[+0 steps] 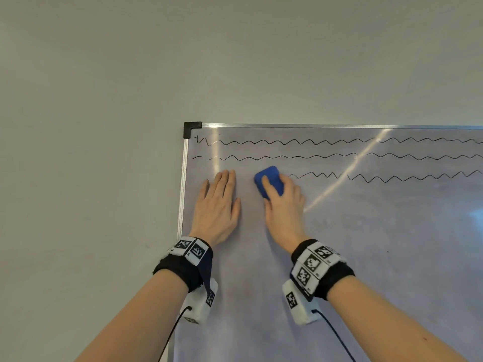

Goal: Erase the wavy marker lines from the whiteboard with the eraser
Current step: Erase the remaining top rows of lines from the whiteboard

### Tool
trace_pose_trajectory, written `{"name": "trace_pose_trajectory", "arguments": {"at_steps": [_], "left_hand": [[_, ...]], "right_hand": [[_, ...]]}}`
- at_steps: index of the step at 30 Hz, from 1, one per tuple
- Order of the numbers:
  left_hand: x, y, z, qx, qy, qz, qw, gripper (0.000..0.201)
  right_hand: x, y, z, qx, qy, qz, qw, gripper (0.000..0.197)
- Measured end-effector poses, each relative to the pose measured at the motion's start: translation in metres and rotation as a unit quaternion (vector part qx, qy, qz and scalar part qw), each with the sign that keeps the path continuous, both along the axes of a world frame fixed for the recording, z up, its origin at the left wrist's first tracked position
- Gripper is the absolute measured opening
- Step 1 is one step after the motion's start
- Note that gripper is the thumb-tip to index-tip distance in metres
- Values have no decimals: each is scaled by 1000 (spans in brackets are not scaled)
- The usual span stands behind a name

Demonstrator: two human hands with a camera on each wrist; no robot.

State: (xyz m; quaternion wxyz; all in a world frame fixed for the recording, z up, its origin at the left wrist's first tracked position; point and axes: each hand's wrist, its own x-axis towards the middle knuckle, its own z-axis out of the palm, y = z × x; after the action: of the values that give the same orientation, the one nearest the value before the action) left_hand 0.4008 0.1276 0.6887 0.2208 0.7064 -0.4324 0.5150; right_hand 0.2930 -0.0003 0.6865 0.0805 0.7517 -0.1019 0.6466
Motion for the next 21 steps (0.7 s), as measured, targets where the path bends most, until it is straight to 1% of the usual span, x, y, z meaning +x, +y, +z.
{"name": "trace_pose_trajectory", "arguments": {"at_steps": [2,4,5,7,9,11,12,14,17,19,21], "left_hand": [[1,-1,0,-2,3,2,1000,63],[0,-1,-1,-5,1,6,1000,63],[-1,-1,-1,-6,-1,8,1000,64],[-2,-1,-1,-1,3,11,1000,66],[-2,-1,-2,4,8,12,1000,68],[-2,-2,-2,6,7,14,1000,69],[-2,-2,-2,5,6,15,1000,69],[-4,-3,-3,1,3,15,1000,69],[-7,-4,-2,-2,-1,28,1000,68],[-11,-7,0,-5,-2,47,999,66],[-17,-13,3,-7,9,69,998,64]], "right_hand": [[7,9,0,-49,39,14,998,56],[-2,0,4,-75,66,21,995,55],[-10,-10,5,-75,64,20,995,54],[-29,-37,5,-38,28,12,999,53],[-49,-60,4,29,-14,6,999,52],[-53,-64,3,85,-40,-15,995,52],[-49,-59,2,89,-46,-24,995,53],[-36,-42,2,44,-28,-15,999,55],[-18,-24,0,-35,37,3,999,56],[-23,-28,4,-59,56,12,997,54],[-38,-45,6,-51,47,7,998,54]]}}
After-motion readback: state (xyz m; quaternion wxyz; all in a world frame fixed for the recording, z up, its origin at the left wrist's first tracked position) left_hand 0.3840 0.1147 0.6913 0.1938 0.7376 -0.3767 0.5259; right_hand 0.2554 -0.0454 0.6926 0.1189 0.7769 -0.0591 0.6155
